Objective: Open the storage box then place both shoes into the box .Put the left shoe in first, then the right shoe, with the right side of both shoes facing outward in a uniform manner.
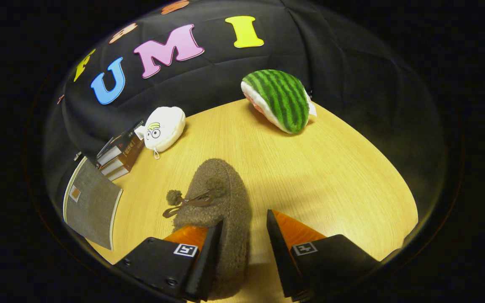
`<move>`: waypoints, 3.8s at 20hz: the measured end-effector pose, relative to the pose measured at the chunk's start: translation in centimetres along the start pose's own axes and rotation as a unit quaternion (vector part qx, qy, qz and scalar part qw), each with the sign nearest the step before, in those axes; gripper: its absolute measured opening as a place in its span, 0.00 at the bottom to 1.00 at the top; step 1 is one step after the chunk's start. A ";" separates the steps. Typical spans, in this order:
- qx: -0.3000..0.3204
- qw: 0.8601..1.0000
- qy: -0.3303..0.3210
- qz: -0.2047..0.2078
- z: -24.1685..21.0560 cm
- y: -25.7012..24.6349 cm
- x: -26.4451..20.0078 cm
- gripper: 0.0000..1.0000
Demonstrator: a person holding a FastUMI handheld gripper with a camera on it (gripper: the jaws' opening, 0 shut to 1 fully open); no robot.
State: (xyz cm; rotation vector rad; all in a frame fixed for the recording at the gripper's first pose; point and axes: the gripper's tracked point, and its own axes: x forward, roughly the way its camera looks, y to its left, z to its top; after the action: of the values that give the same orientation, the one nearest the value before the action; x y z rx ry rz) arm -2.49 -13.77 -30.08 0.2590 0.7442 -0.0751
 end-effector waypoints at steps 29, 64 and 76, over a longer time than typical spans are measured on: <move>0.000 0.972 -0.077 0.222 6.4 29.3 -12.9 0.08; 0.023 0.974 -0.033 0.223 -0.1 45.3 -8.8 0.63; -0.045 0.940 -0.297 0.160 10.3 32.8 -18.5 0.98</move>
State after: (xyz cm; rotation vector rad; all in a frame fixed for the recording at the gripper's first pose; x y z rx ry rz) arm -4.09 14.78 -3.54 0.2503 0.0968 0.1845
